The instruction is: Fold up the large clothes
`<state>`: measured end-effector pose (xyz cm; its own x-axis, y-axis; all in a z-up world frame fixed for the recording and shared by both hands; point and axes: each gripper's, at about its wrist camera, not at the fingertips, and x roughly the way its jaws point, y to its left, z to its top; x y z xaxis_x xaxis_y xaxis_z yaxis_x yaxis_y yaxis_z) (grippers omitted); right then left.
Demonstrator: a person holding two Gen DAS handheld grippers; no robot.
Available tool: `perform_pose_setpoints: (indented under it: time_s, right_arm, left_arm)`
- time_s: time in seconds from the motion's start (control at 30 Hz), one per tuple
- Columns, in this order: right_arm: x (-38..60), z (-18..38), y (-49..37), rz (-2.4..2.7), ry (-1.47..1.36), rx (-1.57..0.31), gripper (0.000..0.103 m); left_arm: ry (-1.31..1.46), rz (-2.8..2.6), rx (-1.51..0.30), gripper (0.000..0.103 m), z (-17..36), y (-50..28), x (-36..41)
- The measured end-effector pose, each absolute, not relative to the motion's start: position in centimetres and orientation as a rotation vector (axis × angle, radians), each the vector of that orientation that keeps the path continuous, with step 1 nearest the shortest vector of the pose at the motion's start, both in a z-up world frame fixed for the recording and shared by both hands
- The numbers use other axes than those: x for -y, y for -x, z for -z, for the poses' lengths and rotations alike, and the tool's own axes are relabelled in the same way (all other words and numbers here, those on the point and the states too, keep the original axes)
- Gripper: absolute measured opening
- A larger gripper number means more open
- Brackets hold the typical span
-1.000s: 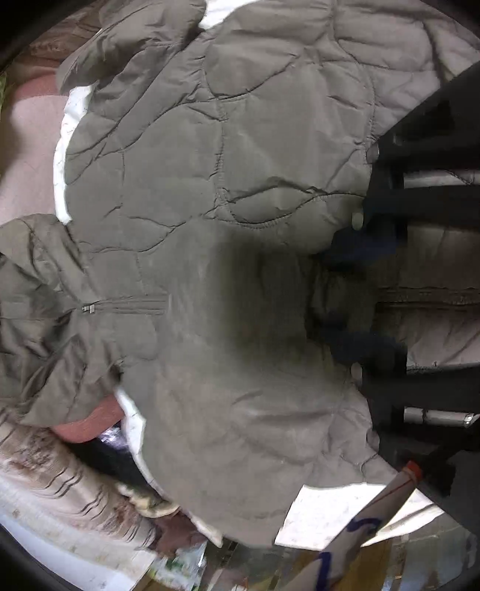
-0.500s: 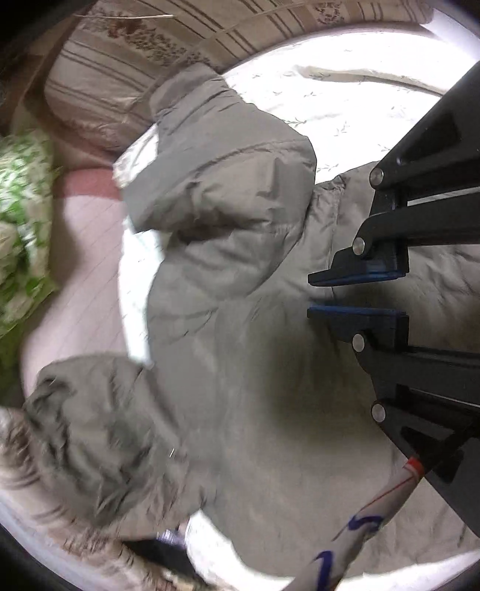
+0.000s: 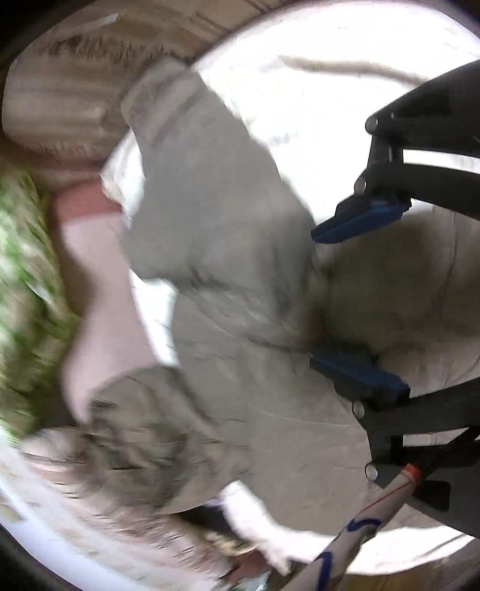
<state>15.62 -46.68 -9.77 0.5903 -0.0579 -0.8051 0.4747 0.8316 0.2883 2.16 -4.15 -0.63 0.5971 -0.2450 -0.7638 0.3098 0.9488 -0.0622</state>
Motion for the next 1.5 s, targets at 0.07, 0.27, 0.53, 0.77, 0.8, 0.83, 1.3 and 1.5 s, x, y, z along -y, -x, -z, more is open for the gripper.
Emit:
perform_pose_setpoints:
  time_s: [0.07, 0.27, 0.53, 0.77, 0.8, 0.83, 1.3, 1.5]
  right_arm:
    - [50.1, 9.3, -13.5, 0.367, -0.551, -0.868, 0.068]
    - [63.7, 13.2, -8.5, 0.524, -0.867, -0.816, 0.052]
    - [73.5, 18.2, -9.8, 0.612, -1.101, -0.737, 0.052]
    - [75.0, 18.1, -16.3, 0.651, -1.022, -0.737, 0.046]
    - [75.1, 17.9, -17.0, 0.665, -1.001, -0.750, 0.035]
    - [75.1, 17.7, -16.9, 0.671, -0.984, -0.759, 0.014]
    - [64.3, 0.1, -15.0, 0.544, -0.638, -0.664, 0.008]
    - [50.9, -8.4, -17.3, 0.352, -0.439, -0.634, 0.008]
  left_arm:
    - [-0.093, 0.321, -0.887, 0.065, 1.0, -2.4, 4.8]
    - [-0.119, 0.287, -0.910, 0.065, 1.7, -3.4, 5.6]
    - [-0.078, 0.250, -0.962, 0.065, 3.7, -5.8, 6.0]
    - [-0.067, 0.213, -0.977, 0.065, 4.9, -7.6, 5.5]
    - [-0.060, 0.222, -0.982, 0.065, 4.9, -7.6, 5.3]
    - [-0.041, 0.247, -0.994, 0.065, 5.1, -7.7, 5.2]
    - [0.040, 0.284, -0.965, 0.065, 3.8, -4.4, 0.9]
    - [0.082, 0.255, -0.904, 0.065, 2.6, -2.4, -3.3]
